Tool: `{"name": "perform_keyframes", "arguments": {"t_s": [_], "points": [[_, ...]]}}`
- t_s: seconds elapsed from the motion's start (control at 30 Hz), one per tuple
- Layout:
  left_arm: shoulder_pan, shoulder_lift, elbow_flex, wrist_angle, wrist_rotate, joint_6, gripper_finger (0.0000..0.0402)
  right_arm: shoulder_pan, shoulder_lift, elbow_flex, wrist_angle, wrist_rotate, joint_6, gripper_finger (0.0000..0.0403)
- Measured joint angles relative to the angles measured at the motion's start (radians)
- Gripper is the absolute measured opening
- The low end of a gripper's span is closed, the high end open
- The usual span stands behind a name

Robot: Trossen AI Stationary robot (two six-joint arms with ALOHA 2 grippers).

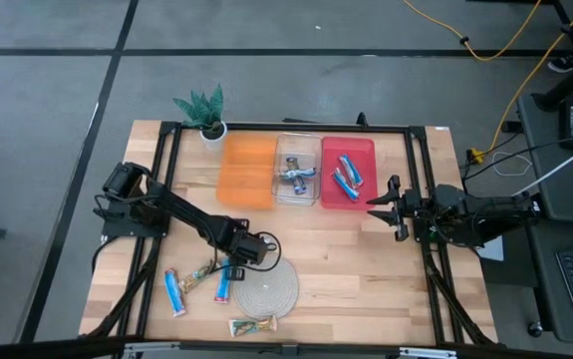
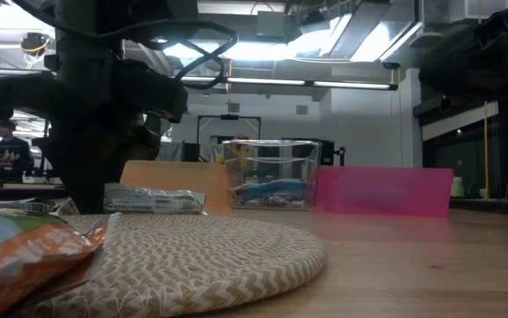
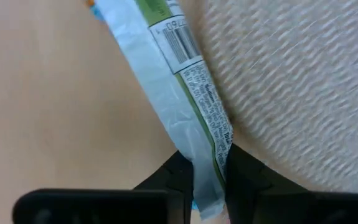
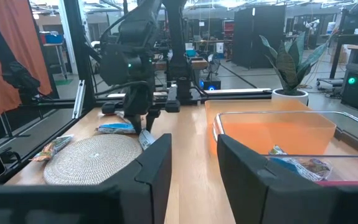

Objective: Pick and place Granola Bars by type
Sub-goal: Put the top orange granola bar into the orange bin

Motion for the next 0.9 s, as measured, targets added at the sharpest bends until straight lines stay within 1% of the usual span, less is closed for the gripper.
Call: {"name": "perform_keyframes", "arguments": {"t_s": [0.1, 0.23, 0.27, 0.63, 0.8, 0.9], "points": [[0.002, -0.014, 0.024, -0.077, -0.027, -0.001, 0.0054, 0.000, 0.000, 0.000, 0.000, 0.000, 0.000, 0.0132], [0.002, -0.026, 0.091, -0.164, -0.082, 0.000, 0.0054, 0.000, 0.000, 0.000, 0.000, 0.000, 0.000, 0.0132], [0.002, -0.028, 0.106, -0.196, -0.085, 0.001, 0.0054, 0.000, 0.000, 0.000, 0.000, 0.000, 0.000, 0.0132], [0.002, -0.037, 0.295, -0.318, -0.097, 0.065, 0.0054, 0.000, 0.000, 0.000, 0.000, 0.000, 0.000, 0.0132], [0.002, -0.037, 0.405, -0.426, -0.118, 0.094, 0.0054, 0.000, 0.000, 0.000, 0.000, 0.000, 0.000, 0.0132], [0.002, -0.037, 0.483, -0.502, -0.154, 0.105, 0.0054, 0.000, 0.000, 0.000, 0.000, 0.000, 0.000, 0.0132]]}}
